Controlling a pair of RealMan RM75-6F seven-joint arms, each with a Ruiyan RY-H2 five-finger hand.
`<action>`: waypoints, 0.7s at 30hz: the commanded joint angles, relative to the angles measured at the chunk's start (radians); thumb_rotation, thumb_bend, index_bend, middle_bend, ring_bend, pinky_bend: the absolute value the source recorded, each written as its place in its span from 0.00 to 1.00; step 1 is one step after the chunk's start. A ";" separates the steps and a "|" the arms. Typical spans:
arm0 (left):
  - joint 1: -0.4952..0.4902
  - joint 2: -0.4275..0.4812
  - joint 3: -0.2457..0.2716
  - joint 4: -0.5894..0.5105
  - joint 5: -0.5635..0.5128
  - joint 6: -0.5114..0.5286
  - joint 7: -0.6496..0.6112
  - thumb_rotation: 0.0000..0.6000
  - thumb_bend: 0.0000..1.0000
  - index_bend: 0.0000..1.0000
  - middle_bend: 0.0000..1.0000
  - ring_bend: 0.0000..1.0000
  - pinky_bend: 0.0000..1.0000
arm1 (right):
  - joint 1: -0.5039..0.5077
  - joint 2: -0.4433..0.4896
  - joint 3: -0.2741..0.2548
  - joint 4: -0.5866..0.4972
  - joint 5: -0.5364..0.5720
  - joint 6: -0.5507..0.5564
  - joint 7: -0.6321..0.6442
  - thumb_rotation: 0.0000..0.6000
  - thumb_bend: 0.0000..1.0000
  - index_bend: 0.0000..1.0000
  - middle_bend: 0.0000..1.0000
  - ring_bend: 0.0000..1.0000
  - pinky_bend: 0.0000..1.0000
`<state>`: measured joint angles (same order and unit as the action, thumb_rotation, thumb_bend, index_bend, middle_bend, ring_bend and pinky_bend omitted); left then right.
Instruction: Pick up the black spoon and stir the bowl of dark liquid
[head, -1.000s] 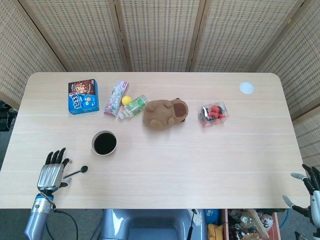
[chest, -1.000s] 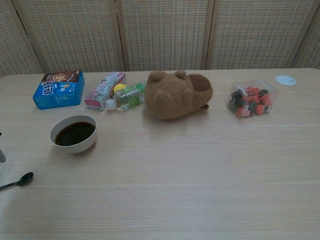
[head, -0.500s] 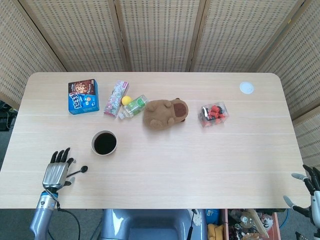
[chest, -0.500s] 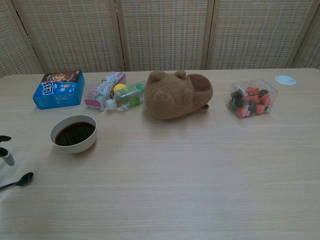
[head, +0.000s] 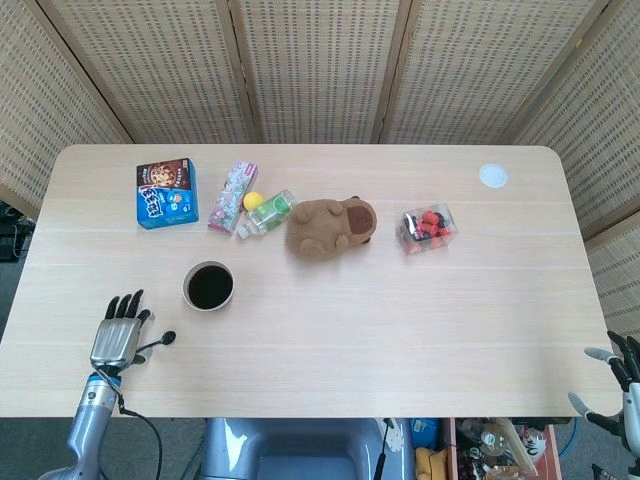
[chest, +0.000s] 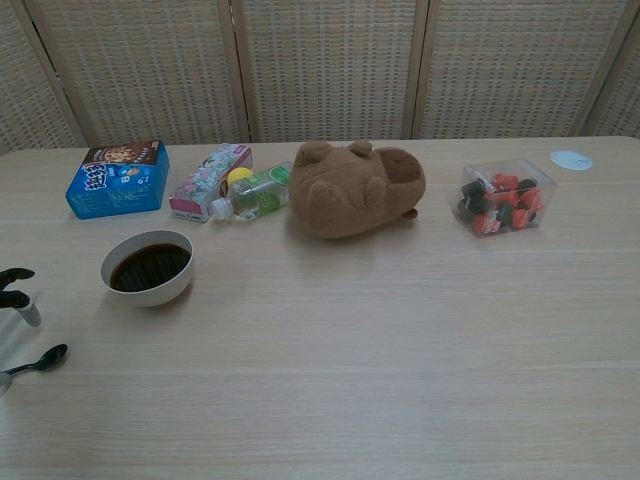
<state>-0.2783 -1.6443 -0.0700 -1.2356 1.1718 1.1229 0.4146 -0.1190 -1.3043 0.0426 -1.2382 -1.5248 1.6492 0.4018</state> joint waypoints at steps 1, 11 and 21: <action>-0.005 -0.005 -0.005 0.008 -0.005 -0.005 -0.002 1.00 0.26 0.32 0.00 0.00 0.00 | -0.001 0.000 0.000 0.000 0.000 0.000 0.001 1.00 0.30 0.35 0.21 0.10 0.24; -0.039 -0.024 -0.028 0.038 -0.023 -0.026 0.015 1.00 0.26 0.32 0.00 0.00 0.00 | -0.008 -0.003 -0.001 0.004 0.005 0.001 0.004 1.00 0.30 0.35 0.21 0.10 0.24; -0.062 -0.021 -0.038 0.033 -0.024 -0.042 -0.002 1.00 0.26 0.35 0.00 0.00 0.00 | -0.016 -0.002 0.000 0.001 0.004 0.012 0.003 1.00 0.30 0.35 0.21 0.10 0.24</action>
<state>-0.3397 -1.6666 -0.1087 -1.2001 1.1489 1.0841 0.4161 -0.1352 -1.3064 0.0422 -1.2375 -1.5208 1.6609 0.4044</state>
